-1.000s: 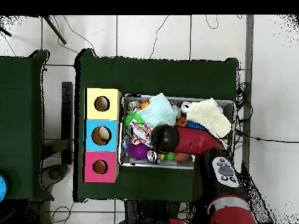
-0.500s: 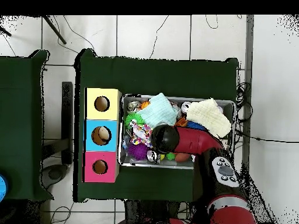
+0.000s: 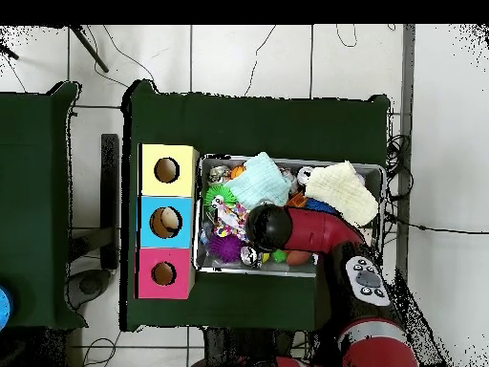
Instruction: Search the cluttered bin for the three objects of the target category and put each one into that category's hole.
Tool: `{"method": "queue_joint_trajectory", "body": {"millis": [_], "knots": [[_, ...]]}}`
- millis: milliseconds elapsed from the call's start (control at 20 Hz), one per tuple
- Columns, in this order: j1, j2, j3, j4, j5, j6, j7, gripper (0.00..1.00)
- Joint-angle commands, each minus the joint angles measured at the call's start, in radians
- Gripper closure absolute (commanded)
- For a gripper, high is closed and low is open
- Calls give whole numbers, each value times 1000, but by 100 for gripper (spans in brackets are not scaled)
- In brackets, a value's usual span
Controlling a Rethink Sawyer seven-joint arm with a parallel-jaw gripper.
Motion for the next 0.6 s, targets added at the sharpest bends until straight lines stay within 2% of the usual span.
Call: {"method": "queue_joint_trajectory", "body": {"millis": [50,600], "knots": [[-13,42,65,-61,-53,-74,33,0],[-20,35,73,-58,-49,-52,20,0]]}}
